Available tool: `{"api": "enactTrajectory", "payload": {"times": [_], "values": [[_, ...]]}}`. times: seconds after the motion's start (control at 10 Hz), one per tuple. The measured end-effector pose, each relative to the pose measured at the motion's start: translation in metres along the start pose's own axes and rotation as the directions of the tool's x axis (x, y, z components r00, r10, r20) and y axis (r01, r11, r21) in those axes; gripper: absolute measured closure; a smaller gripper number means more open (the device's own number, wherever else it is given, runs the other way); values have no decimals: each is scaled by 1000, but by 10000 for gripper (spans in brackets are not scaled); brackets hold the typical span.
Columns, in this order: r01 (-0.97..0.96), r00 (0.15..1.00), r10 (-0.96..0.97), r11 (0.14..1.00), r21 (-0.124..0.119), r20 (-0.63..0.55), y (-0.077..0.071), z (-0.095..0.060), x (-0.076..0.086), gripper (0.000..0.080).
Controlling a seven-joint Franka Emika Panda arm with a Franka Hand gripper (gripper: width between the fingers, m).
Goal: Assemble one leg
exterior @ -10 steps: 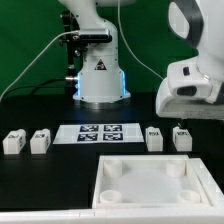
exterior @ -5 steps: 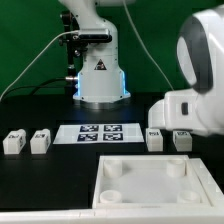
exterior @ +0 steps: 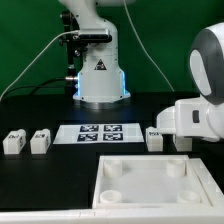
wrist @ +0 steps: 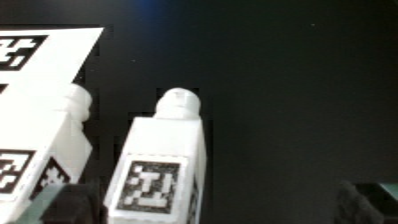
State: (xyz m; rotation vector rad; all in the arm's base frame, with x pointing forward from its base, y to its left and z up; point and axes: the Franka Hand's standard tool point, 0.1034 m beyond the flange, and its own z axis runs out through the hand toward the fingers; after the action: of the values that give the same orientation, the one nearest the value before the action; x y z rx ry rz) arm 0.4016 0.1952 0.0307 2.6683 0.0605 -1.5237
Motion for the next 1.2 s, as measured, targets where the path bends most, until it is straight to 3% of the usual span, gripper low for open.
{"api": "enactTrajectory", "payload": {"times": [0.2, 0.5, 1.0, 1.2], "values": [[0, 1000, 0, 1000, 1, -19, 5, 1, -5, 151], [-10, 999, 10, 1000, 17, -32, 16, 3, 3, 151], [-15, 999, 16, 1000, 24, -45, 16, 13, 12, 151], [-15, 999, 16, 1000, 24, -45, 16, 13, 12, 410]]}}
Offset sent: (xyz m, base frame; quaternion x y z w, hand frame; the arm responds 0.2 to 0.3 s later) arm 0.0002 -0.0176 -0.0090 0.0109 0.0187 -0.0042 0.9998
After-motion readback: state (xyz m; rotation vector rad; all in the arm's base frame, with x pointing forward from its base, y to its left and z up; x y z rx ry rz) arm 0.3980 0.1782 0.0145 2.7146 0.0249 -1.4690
